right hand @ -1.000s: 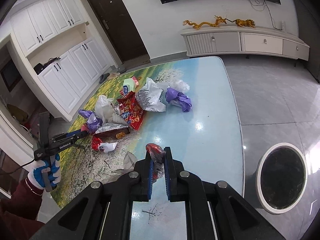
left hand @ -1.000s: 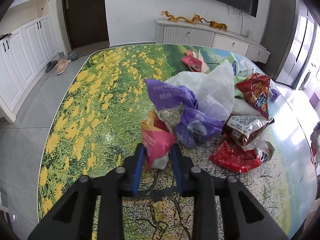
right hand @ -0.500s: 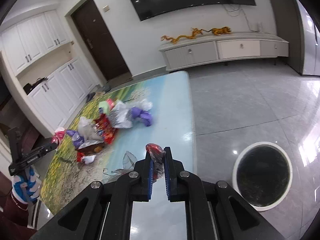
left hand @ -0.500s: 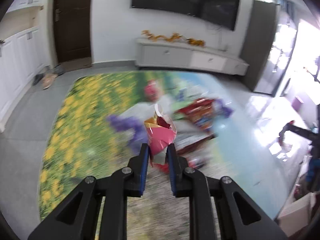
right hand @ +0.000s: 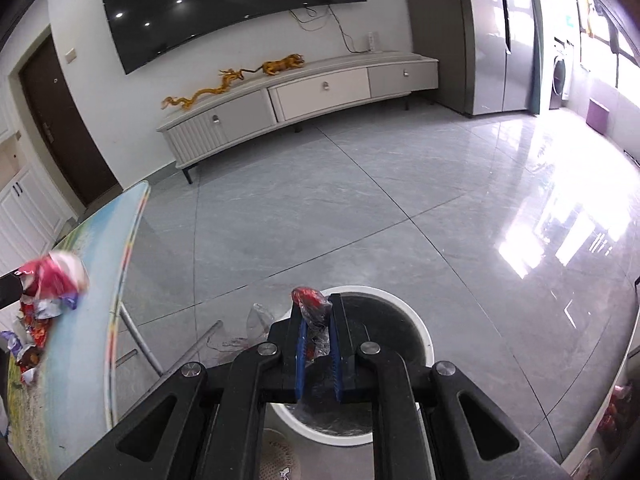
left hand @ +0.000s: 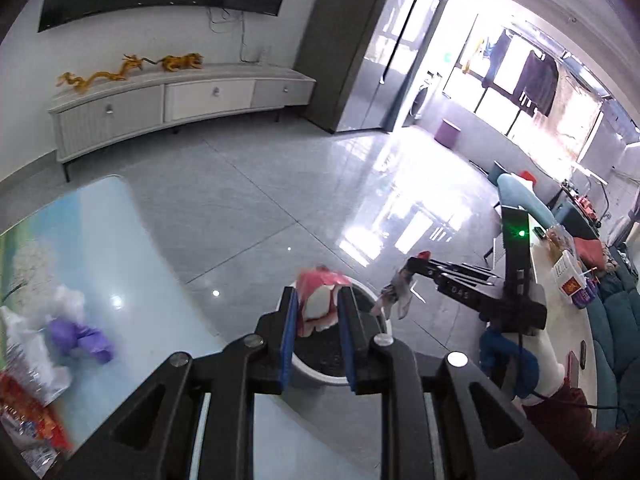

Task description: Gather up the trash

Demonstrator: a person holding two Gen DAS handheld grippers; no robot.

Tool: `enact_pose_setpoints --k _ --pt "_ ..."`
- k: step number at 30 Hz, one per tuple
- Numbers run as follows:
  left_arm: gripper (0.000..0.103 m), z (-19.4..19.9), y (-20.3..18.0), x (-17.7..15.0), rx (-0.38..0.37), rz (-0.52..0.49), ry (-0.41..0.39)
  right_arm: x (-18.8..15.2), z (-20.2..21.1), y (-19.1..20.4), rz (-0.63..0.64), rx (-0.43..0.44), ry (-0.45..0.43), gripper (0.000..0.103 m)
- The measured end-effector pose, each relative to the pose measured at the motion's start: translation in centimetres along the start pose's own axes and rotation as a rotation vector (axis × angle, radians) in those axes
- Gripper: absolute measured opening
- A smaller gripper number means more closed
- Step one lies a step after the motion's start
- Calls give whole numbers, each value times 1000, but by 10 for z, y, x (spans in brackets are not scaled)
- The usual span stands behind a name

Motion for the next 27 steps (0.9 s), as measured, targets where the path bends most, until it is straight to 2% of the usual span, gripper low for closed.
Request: enact_pose_setpoints --k 2,4,5,6,9,11,16,19,23,25,27 --pt "23 -37 -12 11 -38 -7 34 1 -12 -16 -22 -16 12 12" --pt "37 -64 -24 16 -75 -5 61 2 -24 -27 -42 -23 26 19" --pt "47 -79 -27 19 -85 2 75 2 -31 -34 -56 -36 32 28" --pt "48 -87 -30 20 -94 9 83 2 -37 -39 -63 -51 37 35" --pt "48 -99 -27 23 -109 35 99 1 -44 -50 -81 -82 48 40" --pt "48 -88 -21 23 -100 34 79 -2 -44 -52 -83 -81 53 40" --pt "48 -45 4 17 -24 31 26 -11 -42 -37 -60 -65 61 40" --pt "48 -18 15 13 13 36 -6 -23 -26 -31 -65 -56 46 40" --pt "48 11 20 1 37 54 -30 -61 -4 -47 -120 -64 73 40" --pt "48 22 18 -7 41 55 -39 -92 4 -63 -179 -64 119 40" --pt "48 28 15 -14 74 38 -37 -135 1 -82 -251 -44 208 40"
Point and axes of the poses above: each gripper's, at about its wrist camera, not at the fingertips, and z roughly against the way its jaws point, y to its left, x to its top, the point moved 4 cm from there along -z, roughly the way its jaws point, and after that the axes turned 7 degrees about -z, right-handed, at the moved point
